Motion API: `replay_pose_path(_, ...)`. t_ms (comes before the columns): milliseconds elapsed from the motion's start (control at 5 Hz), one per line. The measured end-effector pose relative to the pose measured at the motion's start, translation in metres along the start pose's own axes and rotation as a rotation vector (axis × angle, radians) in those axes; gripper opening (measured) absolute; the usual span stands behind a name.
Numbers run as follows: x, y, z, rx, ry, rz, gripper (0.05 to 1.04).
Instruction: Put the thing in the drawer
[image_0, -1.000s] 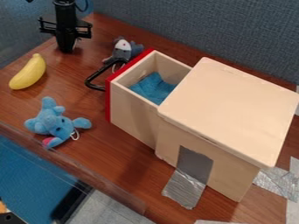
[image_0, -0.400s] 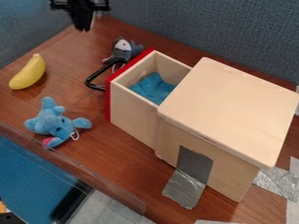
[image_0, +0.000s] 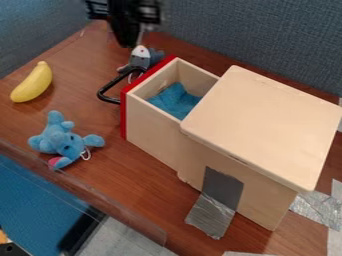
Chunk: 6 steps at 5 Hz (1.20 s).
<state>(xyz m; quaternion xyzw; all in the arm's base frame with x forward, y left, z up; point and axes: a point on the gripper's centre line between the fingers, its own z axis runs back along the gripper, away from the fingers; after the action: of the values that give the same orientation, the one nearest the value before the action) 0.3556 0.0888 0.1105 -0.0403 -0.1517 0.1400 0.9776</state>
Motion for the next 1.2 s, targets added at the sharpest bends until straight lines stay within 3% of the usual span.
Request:
replay_pose_path(400, -0.038, -0.049, -0.001, -0.033, 0.047, -0.15, 0.083)
replay_pose_path(800, -0.069, -0.063, 0.001, -0.039, 0.088, -0.201, 0.113)
replay_pose_path(1000, -0.074, -0.068, 0.001, -0.049, 0.116, -0.205, 0.303)
replay_pose_path(1200, -0.079, -0.077, 0.001, -0.056, 0.135, -0.227, 0.598)
